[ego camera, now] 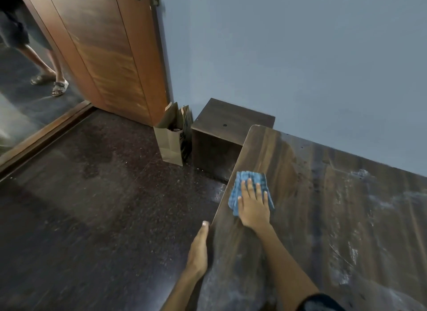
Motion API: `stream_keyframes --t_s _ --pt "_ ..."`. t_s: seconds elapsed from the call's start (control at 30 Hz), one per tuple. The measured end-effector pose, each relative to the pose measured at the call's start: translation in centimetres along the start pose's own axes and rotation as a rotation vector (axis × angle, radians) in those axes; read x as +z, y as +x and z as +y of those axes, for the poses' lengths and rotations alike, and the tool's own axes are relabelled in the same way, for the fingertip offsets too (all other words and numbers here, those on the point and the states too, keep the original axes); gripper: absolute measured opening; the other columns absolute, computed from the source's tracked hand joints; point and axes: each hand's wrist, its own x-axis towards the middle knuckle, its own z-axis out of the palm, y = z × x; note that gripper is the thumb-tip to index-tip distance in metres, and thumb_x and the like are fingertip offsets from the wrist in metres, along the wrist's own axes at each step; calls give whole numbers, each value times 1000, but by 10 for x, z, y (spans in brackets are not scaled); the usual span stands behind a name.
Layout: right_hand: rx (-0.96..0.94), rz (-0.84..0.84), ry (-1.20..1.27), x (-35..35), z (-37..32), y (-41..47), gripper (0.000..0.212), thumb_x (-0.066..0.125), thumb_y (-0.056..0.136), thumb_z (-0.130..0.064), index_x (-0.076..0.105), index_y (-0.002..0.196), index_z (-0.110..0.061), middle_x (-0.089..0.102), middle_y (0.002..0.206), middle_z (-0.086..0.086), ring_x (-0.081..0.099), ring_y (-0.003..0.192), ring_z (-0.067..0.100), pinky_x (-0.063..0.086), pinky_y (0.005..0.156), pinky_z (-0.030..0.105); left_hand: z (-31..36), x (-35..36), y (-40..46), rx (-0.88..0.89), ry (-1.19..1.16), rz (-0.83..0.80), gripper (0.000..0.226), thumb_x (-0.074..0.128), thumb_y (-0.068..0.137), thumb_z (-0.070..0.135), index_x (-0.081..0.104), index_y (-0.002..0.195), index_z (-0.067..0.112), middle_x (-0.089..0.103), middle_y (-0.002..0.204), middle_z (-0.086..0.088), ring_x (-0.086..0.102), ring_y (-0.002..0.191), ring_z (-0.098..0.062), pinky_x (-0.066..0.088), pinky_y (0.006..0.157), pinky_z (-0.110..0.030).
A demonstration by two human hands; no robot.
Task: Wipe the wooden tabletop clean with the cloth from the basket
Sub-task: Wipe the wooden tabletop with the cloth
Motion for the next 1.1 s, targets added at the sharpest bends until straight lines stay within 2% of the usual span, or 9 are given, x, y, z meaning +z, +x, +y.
stream_keyframes --t_s 0.07,0.17,0.3,0.4,0.53,0.63,0.77,0.83,1.1 --pt "-60 34 13 8 -16 6 56 7 98 -37 3 151 -19 -1 158 0 -4 145 22 -8 114 38 10 5 5 -3 30 -87 55 28 87 59 54 121 25 58 109 17 55 99 6 39 92 -15" --pt "-259 49 19 22 -23 -32 60 13 92 -37 23 148 -18 20 155 1 17 143 26 5 116 43 24 14 8 7 5 -138 53 17 94 47 56 117 18 65 107 4 60 96 -1 47 74 -8" --pt "-420 30 29 33 4 -103 51 31 94 -35 34 145 -24 30 150 -8 26 140 13 18 110 38 26 9 14 11 -35 -155 75 26 88 67 55 121 6 66 112 -4 60 108 -16 47 93 -25" --pt "-201 59 30 20 44 -92 55 31 89 -35 40 142 -21 39 147 -5 38 135 18 19 111 36 26 5 9 -55 -54 -103 84 27 85 70 45 133 4 53 131 -8 52 115 -17 43 94 -29" --pt "75 -4 56 -1 47 -30 57 19 98 -36 7 151 -21 2 158 -2 2 146 22 0 116 43 25 8 -1 -34 -10 -149 64 12 95 51 54 119 9 67 105 3 61 84 -1 46 64 -14" --pt "29 -42 57 -9 7 -15 58 28 100 -27 -1 151 -20 -8 158 1 -8 145 25 -5 115 46 24 3 -11 -34 -25 -145 61 11 95 51 60 93 15 72 74 12 65 70 4 50 74 -15" --pt "-331 -47 97 17 -21 -69 60 16 93 -35 6 150 -22 -2 158 -4 -10 144 19 -13 112 37 24 -3 -16 -26 -23 -138 90 25 76 77 53 125 8 60 124 -10 54 116 -19 34 107 -38" --pt "-434 -46 110 23 -9 -91 67 6 85 -42 11 150 -25 4 157 -9 -9 143 12 -15 111 32 23 -3 -19 -47 -11 -125 91 22 80 76 46 133 6 51 133 -5 45 126 -18 25 112 -36" --pt "-93 -37 -8 -8 5 -7 60 32 99 -27 3 151 -21 -3 159 -4 -4 145 22 -2 116 41 13 2 -33 -20 52 -124 72 11 91 56 22 145 11 27 150 0 28 135 -12 23 101 -22"
